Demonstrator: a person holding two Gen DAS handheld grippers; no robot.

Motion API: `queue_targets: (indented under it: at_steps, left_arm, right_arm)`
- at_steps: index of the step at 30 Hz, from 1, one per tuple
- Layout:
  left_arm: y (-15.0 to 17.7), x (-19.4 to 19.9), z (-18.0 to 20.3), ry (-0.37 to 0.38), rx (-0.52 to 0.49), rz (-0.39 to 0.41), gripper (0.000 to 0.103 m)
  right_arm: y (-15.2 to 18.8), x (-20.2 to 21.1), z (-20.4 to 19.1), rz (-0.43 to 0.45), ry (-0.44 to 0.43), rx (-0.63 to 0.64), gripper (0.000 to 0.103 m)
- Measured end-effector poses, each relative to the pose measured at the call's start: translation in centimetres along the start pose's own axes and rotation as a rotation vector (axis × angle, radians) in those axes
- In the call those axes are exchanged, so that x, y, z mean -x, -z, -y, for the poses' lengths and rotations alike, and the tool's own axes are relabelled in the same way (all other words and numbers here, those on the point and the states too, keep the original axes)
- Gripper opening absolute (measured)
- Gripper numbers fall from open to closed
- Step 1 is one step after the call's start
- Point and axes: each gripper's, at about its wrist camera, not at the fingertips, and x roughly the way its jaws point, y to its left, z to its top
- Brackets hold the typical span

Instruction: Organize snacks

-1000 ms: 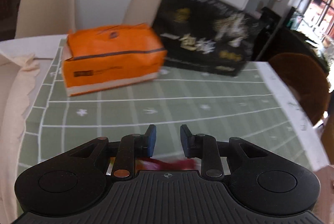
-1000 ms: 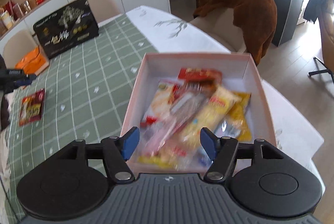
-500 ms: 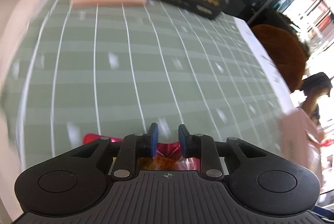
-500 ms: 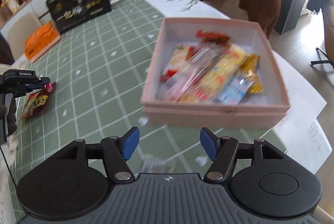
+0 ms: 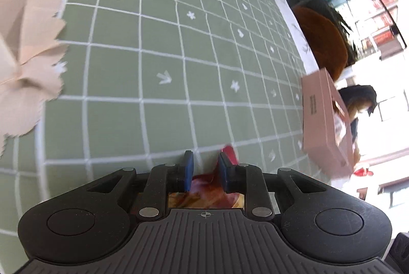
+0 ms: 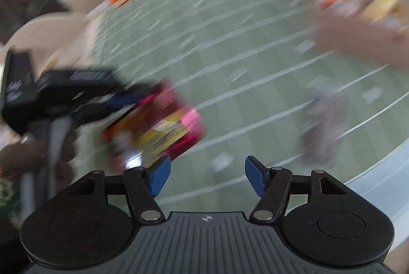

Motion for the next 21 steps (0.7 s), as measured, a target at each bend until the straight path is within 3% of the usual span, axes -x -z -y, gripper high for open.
queue_targets:
  at_steps: [2,6,9,13,16,21]
  left_arm:
    - [1.2,0.9,-0.1,-0.005,-0.043,-0.024,0.025]
    - [2.7,1.3,0.0,0.021,-0.107,-0.083,0.025]
    - [3.6,1.4,0.4,0.036,-0.136,-0.091,0.025]
    - [3.9,1.1,1.1,0.065,-0.167,-0.1,0.025]
    - [4.0,1.5,1.3,0.071,-0.167,-0.082,0.026]
    - [3.5,2.9,1.4,0.05,-0.171,-0.02,0.026]
  right_arm:
    - [0.9,-1.2,-1.9,-0.024,-0.004,0.032,0.065]
    - [1.6,-3.1,-4.4,-0.022,0.07,0.063,0.065]
    - [1.4,-2.9,-4.8,0.005,0.129,0.062,0.065]
    - [1.1,-2.3,-4.2,0.043,0.128,0.035,0.066]
    - [1.0,-2.8,-4.1,0.045,0.156,0.018,0.071]
    - [1.0,-4.5,-5.4,0.059,0.207,0.026,0.092]
